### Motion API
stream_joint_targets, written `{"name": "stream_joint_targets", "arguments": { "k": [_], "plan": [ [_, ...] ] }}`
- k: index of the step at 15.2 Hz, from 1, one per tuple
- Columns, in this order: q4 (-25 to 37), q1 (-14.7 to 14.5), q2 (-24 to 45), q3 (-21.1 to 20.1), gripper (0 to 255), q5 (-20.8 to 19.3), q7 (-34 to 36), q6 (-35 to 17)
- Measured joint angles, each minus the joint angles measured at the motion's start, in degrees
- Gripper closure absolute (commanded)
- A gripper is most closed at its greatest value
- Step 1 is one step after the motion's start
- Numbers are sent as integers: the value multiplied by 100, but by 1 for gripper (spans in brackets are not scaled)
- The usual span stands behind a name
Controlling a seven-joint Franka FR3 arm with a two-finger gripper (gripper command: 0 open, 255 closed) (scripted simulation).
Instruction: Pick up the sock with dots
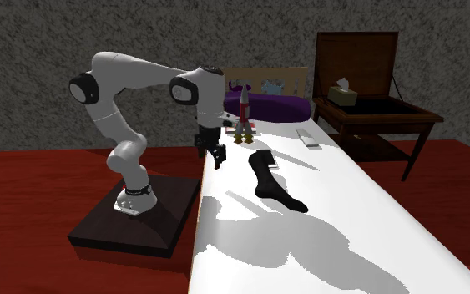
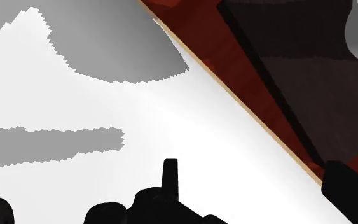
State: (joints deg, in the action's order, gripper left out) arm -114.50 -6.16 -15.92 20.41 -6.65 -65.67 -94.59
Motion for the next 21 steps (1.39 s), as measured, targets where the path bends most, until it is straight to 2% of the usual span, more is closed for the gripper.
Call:
{"name": "stream_joint_targets", "arguments": {
  "k": [4,8,13,17,19,21],
  "plan": [
    [984,-81,1055,300,0,243,-1276,-50],
    [1949,-41,1978,398,0,545,-2442,23],
    [3481,202,3262,319,0,974,-3771,304],
    [4979,449,4285,119,0,1238,-4553,769],
    [5148,496,4463,82,0,1281,-4666,758],
    [4988,474,4457,73,0,1276,-4687,604]
  ]
}}
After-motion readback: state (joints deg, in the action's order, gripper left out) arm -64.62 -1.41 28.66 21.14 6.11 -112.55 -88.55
